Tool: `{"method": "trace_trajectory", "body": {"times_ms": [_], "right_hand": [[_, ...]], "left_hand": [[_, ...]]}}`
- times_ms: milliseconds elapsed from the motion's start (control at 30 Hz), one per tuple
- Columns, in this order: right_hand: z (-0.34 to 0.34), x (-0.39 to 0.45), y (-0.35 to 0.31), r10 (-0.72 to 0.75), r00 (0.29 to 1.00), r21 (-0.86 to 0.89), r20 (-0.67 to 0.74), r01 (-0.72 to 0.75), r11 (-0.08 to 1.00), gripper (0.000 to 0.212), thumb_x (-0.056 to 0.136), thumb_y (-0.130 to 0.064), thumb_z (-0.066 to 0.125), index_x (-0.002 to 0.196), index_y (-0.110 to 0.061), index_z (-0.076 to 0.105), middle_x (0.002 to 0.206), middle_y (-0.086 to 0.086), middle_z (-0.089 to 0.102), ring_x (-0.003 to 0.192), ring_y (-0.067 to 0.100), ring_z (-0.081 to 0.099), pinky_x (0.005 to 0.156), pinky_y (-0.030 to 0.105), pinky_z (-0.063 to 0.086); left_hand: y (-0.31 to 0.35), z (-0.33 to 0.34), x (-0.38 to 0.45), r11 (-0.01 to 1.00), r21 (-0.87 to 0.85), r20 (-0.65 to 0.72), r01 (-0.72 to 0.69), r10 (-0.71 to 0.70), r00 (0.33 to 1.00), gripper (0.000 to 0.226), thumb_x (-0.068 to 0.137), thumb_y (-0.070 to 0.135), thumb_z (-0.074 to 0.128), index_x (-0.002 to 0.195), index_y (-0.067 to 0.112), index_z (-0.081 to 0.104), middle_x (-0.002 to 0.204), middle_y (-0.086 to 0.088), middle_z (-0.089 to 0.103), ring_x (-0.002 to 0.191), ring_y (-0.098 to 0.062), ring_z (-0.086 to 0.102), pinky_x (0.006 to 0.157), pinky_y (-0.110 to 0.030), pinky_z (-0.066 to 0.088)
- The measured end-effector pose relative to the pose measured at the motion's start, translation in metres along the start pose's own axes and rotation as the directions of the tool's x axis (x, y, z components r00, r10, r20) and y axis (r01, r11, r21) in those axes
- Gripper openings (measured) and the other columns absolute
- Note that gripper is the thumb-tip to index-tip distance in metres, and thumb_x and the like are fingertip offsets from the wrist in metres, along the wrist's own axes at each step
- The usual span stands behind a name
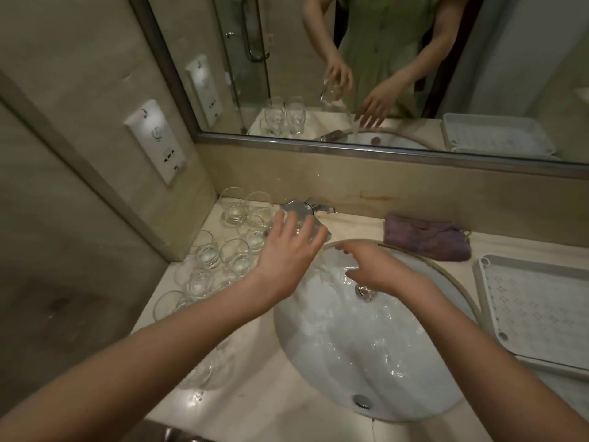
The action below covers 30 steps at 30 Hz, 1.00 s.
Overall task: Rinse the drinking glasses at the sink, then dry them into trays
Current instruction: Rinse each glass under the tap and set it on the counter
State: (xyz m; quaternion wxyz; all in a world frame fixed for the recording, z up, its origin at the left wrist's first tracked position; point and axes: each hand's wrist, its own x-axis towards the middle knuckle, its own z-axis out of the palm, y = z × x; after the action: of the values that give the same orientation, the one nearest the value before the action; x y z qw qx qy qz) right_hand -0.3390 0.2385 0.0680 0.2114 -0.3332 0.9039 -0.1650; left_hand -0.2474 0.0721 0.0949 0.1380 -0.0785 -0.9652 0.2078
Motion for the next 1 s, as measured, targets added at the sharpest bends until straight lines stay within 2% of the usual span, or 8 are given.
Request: {"method": "trace_trajectory", "body": {"times_ms": [167, 300, 367, 467, 533, 600, 800, 1000], "right_hand": [[-0.015, 0.003, -0.015, -0.025, 0.999, -0.042, -0.045, 0.023, 0.999, 0.057, 0.087, -0.013, 0.061, 0.14, -0.017, 0.043, 0.136, 0.006, 0.05, 0.124, 0.025, 0.049, 0.101, 0.037, 0.04], [-0.013, 0.009, -0.033, -0.053, 0.998, -0.018, -0.044, 0.052, 0.998, 0.051, 0.085, -0.013, 0.062, 0.135, -0.016, 0.049, 0.13, 0.008, 0.055, 0.116, 0.026, 0.054, 0.097, 0.038, 0.043], [-0.016, 0.015, -0.043, -0.075, 0.997, -0.008, -0.035, 0.074, 0.997, 0.049, 0.085, -0.012, 0.063, 0.133, -0.012, 0.051, 0.13, 0.009, 0.056, 0.115, 0.026, 0.054, 0.096, 0.036, 0.042], [-0.03, 0.034, -0.064, -0.13, 0.991, -0.033, -0.039, 0.129, 0.991, 0.043, 0.087, -0.012, 0.063, 0.129, -0.006, 0.053, 0.127, 0.012, 0.057, 0.115, 0.027, 0.054, 0.092, 0.032, 0.04], [-0.04, 0.052, -0.08, -0.158, 0.986, -0.015, -0.053, 0.157, 0.987, 0.043, 0.086, -0.01, 0.064, 0.129, -0.009, 0.055, 0.126, 0.009, 0.059, 0.114, 0.024, 0.055, 0.091, 0.03, 0.041], [-0.048, 0.076, -0.096, -0.177, 0.983, -0.006, -0.046, 0.177, 0.984, 0.047, 0.085, -0.008, 0.064, 0.131, -0.011, 0.054, 0.127, 0.008, 0.06, 0.114, 0.023, 0.056, 0.09, 0.027, 0.041], [-0.043, 0.16, -0.123, -0.19, 0.98, -0.076, 0.057, 0.194, 0.978, 0.051, 0.087, -0.009, 0.064, 0.136, -0.013, 0.049, 0.13, 0.009, 0.057, 0.113, 0.022, 0.056, 0.083, 0.021, 0.039], [-0.02, 0.23, -0.116, -0.152, 0.977, -0.27, 0.147, 0.187, 0.944, 0.066, 0.086, -0.005, 0.059, 0.146, -0.016, 0.033, 0.142, 0.012, 0.042, 0.128, 0.03, 0.045, 0.102, 0.039, 0.042]], "left_hand": [[-0.013, -0.018, -0.007, 0.996, 0.072, -0.013, -0.06, 0.061, 0.998, 0.063, 0.054, 0.004, 0.032, 0.102, 0.012, 0.071, 0.104, -0.013, 0.07, 0.093, -0.038, 0.066, 0.088, -0.048, 0.054], [-0.021, -0.01, -0.012, 0.998, -0.047, 0.066, 0.046, -0.043, 0.997, 0.073, 0.035, 0.006, 0.075, 0.107, 0.014, 0.066, 0.105, -0.01, 0.067, 0.093, -0.036, 0.064, 0.087, -0.045, 0.052], [-0.037, -0.009, -0.012, 0.957, -0.223, 0.13, 0.184, -0.158, 0.979, 0.082, 0.046, 0.018, 0.087, 0.122, 0.013, 0.056, 0.118, -0.011, 0.06, 0.103, -0.036, 0.057, 0.092, -0.042, 0.048], [-0.077, -0.008, -0.01, 0.708, -0.539, 0.263, 0.457, -0.374, 0.889, 0.076, 0.074, 0.029, 0.078, 0.138, 0.015, 0.038, 0.136, -0.007, 0.046, 0.121, -0.028, 0.045, 0.1, -0.036, 0.038], [-0.106, -0.004, -0.009, 0.423, -0.724, 0.305, 0.545, -0.512, 0.803, 0.077, 0.07, 0.03, 0.082, 0.133, 0.014, 0.041, 0.13, -0.004, 0.051, 0.119, -0.023, 0.05, 0.098, -0.034, 0.042], [-0.13, 0.005, -0.009, 0.261, -0.78, 0.333, 0.568, -0.596, 0.73, 0.079, 0.066, 0.032, 0.086, 0.129, 0.015, 0.042, 0.121, 0.001, 0.052, 0.114, -0.02, 0.053, 0.098, -0.037, 0.046], [-0.176, 0.052, -0.004, 0.095, -0.773, 0.428, 0.627, -0.651, 0.627, 0.074, 0.074, 0.028, 0.081, 0.134, 0.014, 0.04, 0.118, 0.006, 0.046, 0.112, -0.016, 0.052, 0.095, -0.03, 0.044], [-0.193, 0.118, -0.003, 0.017, -0.712, 0.536, 0.702, -0.632, 0.559, 0.078, 0.071, 0.036, 0.082, 0.135, 0.014, 0.043, 0.127, 0.001, 0.052, 0.118, -0.017, 0.051, 0.095, -0.027, 0.04]]}}
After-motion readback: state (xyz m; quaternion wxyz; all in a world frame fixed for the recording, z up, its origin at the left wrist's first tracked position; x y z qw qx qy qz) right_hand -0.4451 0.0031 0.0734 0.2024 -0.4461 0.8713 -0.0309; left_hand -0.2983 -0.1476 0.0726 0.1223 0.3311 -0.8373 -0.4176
